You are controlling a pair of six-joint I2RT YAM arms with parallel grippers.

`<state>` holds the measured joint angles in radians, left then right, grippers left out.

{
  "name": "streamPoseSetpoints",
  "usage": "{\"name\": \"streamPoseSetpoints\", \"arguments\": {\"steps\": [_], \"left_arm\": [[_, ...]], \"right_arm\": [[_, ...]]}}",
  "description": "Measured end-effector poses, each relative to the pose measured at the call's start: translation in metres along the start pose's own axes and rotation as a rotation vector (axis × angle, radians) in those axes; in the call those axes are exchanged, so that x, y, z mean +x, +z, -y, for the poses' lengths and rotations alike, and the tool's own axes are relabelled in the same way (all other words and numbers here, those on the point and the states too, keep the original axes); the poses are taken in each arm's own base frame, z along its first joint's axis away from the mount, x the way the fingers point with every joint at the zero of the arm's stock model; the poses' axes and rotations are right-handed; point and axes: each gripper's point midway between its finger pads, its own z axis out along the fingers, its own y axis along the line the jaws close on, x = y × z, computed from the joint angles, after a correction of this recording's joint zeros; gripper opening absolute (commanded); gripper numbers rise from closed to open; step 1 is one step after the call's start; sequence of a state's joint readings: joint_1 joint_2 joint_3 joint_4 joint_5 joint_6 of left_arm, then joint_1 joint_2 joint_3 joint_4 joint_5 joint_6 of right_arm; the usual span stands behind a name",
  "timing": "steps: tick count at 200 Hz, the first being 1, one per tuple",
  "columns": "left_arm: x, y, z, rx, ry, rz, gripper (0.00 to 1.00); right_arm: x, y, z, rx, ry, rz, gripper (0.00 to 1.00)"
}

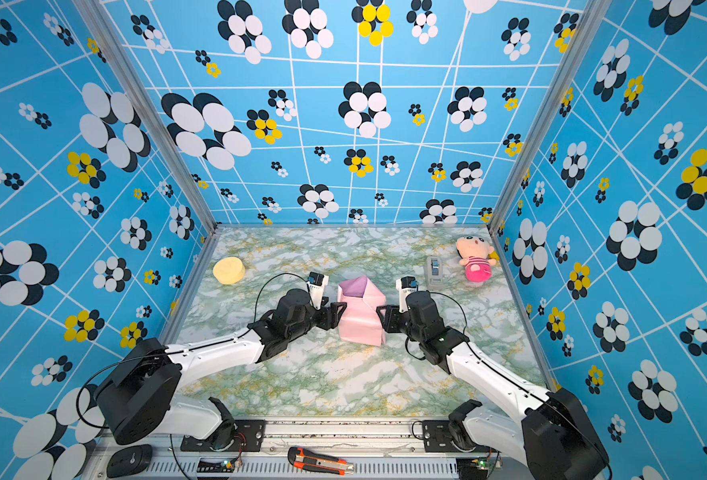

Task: Wrap the gift box in paper

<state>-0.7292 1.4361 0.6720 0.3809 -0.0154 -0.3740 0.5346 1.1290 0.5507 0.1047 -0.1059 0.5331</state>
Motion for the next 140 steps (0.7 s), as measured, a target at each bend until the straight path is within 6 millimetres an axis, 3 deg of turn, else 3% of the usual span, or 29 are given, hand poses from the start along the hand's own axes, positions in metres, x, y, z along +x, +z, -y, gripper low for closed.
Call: {"name": "streamPoseSetpoints", "arguments": {"steps": [30, 96, 140], "left_arm": [[-0.001, 0.000, 0.000, 0.001, 0.000, 0.003, 0.71], [-0.001, 0.001, 0.000, 0.002, 0.000, 0.004, 0.71], [-0.002, 0.002, 0.001, 0.003, 0.000, 0.006, 0.71]], "right_arm": [[-0.004, 0.002, 0.003, 0.022, -0.002, 0.012, 0.52], [-0.018, 0.006, 0.018, 0.015, 0.077, 0.039, 0.54], [-0.015, 0.022, 0.008, -0.042, 0.088, -0.027, 0.53]]}}
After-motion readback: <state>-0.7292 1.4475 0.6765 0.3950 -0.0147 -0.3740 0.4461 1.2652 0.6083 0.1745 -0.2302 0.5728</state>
